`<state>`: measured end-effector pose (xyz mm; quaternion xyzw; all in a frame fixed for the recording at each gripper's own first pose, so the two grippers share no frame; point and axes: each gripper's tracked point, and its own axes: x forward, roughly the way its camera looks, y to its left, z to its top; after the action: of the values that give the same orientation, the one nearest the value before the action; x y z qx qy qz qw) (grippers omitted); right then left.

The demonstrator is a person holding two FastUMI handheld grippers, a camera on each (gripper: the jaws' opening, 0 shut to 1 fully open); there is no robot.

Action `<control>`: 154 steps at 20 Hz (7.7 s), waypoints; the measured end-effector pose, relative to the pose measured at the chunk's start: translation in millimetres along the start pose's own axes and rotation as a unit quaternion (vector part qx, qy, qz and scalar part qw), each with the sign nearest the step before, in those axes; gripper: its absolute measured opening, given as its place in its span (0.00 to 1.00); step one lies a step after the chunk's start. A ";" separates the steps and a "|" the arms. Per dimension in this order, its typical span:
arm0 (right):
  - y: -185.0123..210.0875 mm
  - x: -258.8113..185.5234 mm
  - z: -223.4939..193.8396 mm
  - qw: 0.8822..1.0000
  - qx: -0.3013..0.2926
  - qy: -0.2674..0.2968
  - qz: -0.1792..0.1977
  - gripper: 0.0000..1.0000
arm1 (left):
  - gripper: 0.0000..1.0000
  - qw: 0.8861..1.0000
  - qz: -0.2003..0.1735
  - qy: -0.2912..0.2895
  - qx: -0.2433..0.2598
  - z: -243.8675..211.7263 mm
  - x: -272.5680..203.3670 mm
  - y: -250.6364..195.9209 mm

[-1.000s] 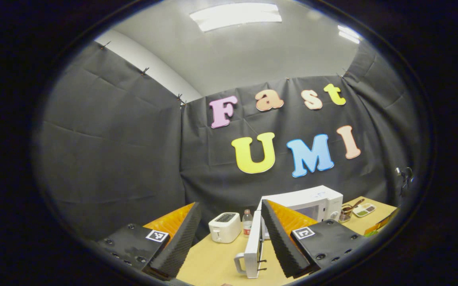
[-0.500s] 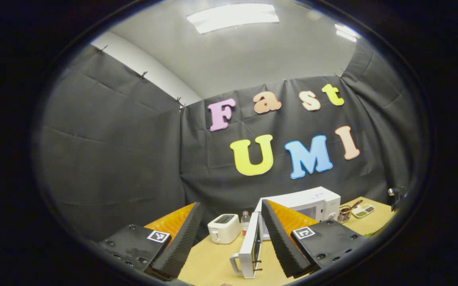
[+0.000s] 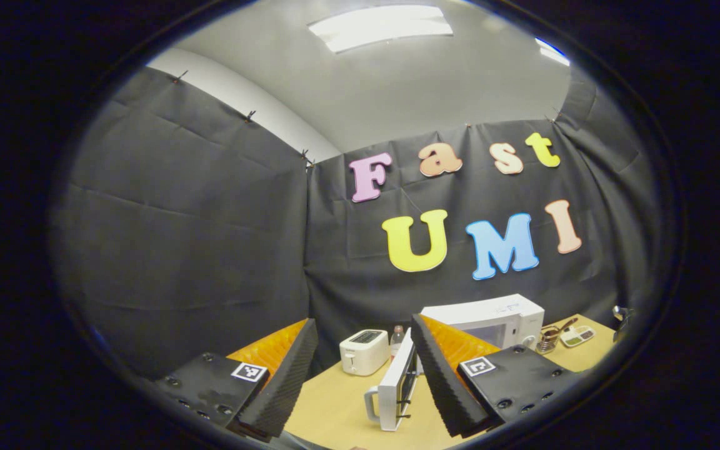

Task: Open the microwave oven with the left hand, put the food in, and close the microwave oven.

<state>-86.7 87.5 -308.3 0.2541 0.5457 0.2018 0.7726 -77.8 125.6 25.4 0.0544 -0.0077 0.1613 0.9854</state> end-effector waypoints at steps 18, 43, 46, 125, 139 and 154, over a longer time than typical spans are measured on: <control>98.3 40.8 128.7 0.990 0.032 -0.133 0.037 0.31 | 0.98 0.999 -0.044 -0.002 -0.027 -27.2 125.9 21.6; 158.6 225.6 289.5 0.947 0.092 -0.306 0.000 0.31 | 0.96 0.998 -0.034 0.059 -0.008 -111.2 258.6 120.5; 160.7 241.6 308.2 0.937 0.085 -0.338 -0.001 0.31 | 0.98 0.997 -0.018 0.076 -0.006 -122.4 253.8 135.8; 40.8 -176.1 191.3 0.840 -0.232 -0.465 -0.159 0.98 | 0.07 0.973 -0.089 0.211 0.021 -276.8 113.6 -86.3; 19.7 -178.5 222.3 0.839 -0.200 -0.470 -0.186 0.98 | 0.08 0.952 -0.219 0.212 -0.003 -268.9 137.9 -222.9; 5.5 -166.0 231.5 0.831 -0.173 -0.468 -0.246 0.98 | 0.08 0.929 -0.310 0.200 -0.006 -270.6 201.4 -312.4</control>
<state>78.4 -45.9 -118.3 0.0380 0.1198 -0.0465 0.9910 212.1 -75.2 -269.7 0.0151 0.2060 -0.1446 0.9677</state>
